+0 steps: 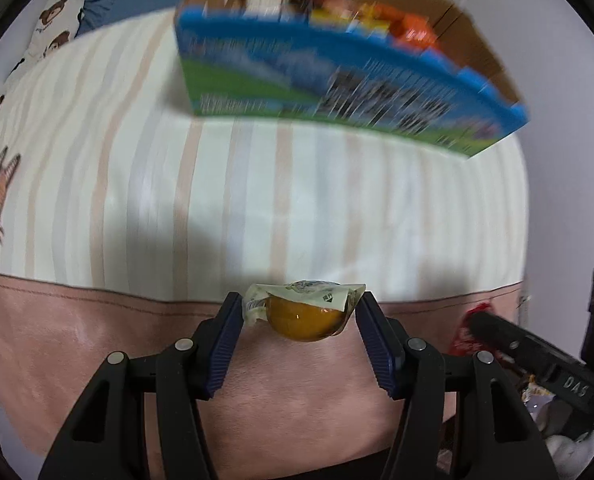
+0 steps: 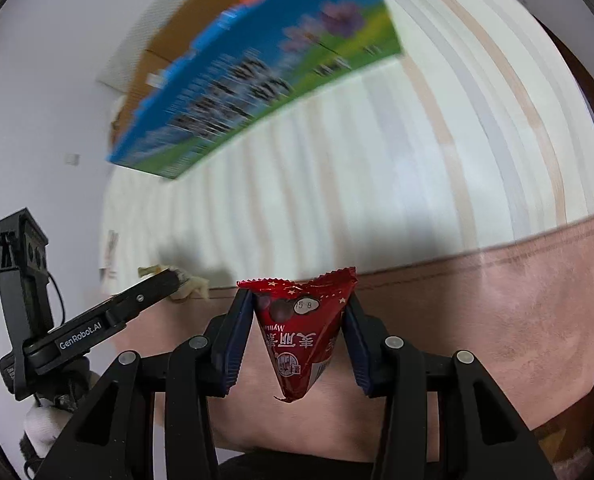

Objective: Organize snacks
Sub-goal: 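Grasp the wrapped yellow candy with the left tool while the right tool grasps the red triangular packet, then carry the candy and red packet into the box and open both tools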

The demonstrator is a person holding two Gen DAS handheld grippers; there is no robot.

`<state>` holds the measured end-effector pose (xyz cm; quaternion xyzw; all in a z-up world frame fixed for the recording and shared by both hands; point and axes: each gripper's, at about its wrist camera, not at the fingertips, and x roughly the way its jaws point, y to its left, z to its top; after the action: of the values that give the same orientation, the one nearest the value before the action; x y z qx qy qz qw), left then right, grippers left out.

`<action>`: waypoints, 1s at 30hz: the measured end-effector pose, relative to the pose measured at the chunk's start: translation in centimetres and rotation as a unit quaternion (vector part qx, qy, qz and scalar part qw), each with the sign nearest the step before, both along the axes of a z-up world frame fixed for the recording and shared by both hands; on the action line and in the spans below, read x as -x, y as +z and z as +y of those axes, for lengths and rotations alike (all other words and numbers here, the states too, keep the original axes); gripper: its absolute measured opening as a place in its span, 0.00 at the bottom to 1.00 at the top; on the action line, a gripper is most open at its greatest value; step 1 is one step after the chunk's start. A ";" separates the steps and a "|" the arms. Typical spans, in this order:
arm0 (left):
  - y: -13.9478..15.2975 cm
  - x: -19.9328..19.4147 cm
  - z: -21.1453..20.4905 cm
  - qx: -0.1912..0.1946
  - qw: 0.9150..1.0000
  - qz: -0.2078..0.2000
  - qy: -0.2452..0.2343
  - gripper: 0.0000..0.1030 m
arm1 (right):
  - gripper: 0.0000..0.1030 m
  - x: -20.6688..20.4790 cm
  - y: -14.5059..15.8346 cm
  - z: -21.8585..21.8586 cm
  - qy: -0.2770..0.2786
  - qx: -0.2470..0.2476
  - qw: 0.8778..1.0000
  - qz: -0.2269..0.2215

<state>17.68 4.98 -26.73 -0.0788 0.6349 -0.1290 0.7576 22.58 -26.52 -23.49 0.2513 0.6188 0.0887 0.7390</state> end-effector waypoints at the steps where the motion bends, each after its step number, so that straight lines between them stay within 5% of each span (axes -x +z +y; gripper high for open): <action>1: 1.0 -0.2 -0.1 0.007 1.000 -0.006 0.000 0.54 | 0.45 -0.2 0.8 0.1 0.002 -0.003 1.000 -0.008; 9: 8.8 -2.5 -0.4 0.055 0.996 -0.071 -0.012 0.54 | 0.45 -4.3 9.0 1.0 0.017 -0.007 0.995 -0.094; 17: 13.2 -9.5 -1.2 0.050 0.992 -0.113 -0.018 0.54 | 0.45 -10.6 13.4 0.2 0.022 0.019 0.990 -0.139; 24: 10.9 -17.0 -1.3 0.016 0.996 -0.085 -0.012 0.54 | 0.45 -17.0 12.6 1.1 0.033 0.059 0.989 -0.131; 30: 5.2 -20.8 -1.5 -0.003 1.000 -0.013 -0.009 0.54 | 0.45 -22.1 7.7 2.2 0.053 0.080 0.993 -0.074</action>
<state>38.49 3.50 -21.49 -0.0692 0.6262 -0.1348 0.7648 44.63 -24.31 -15.75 0.1509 0.5797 0.0964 0.7949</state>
